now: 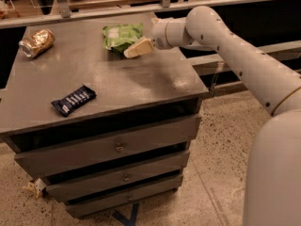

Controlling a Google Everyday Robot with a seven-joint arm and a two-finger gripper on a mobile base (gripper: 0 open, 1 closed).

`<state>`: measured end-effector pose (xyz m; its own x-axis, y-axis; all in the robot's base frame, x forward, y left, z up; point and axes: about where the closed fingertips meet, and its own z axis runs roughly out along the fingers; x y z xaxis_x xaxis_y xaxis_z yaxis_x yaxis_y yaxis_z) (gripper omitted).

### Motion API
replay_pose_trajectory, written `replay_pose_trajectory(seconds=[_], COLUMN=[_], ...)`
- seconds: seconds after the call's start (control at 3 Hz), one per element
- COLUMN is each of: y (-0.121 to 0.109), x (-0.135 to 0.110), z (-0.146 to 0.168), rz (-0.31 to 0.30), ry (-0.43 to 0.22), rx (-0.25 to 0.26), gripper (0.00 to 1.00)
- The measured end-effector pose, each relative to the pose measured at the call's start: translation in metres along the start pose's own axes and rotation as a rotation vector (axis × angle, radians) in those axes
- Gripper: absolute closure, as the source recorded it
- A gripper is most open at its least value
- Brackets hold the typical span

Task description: Move green rice chip bag near rxbar blueberry

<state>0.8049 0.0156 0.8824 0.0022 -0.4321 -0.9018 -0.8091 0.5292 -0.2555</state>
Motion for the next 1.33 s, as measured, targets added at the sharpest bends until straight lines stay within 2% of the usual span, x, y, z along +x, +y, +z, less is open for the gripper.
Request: replay_pose_trajectory(seconds=[1.0,1.33], y=[0.018,0.027], x=[-0.003,-0.002], z=[0.038,0.044], rz=[-0.004,-0.005], ry=[0.000,-0.002], rx=[-0.058,-0.089], gripper=[0.00,0.18])
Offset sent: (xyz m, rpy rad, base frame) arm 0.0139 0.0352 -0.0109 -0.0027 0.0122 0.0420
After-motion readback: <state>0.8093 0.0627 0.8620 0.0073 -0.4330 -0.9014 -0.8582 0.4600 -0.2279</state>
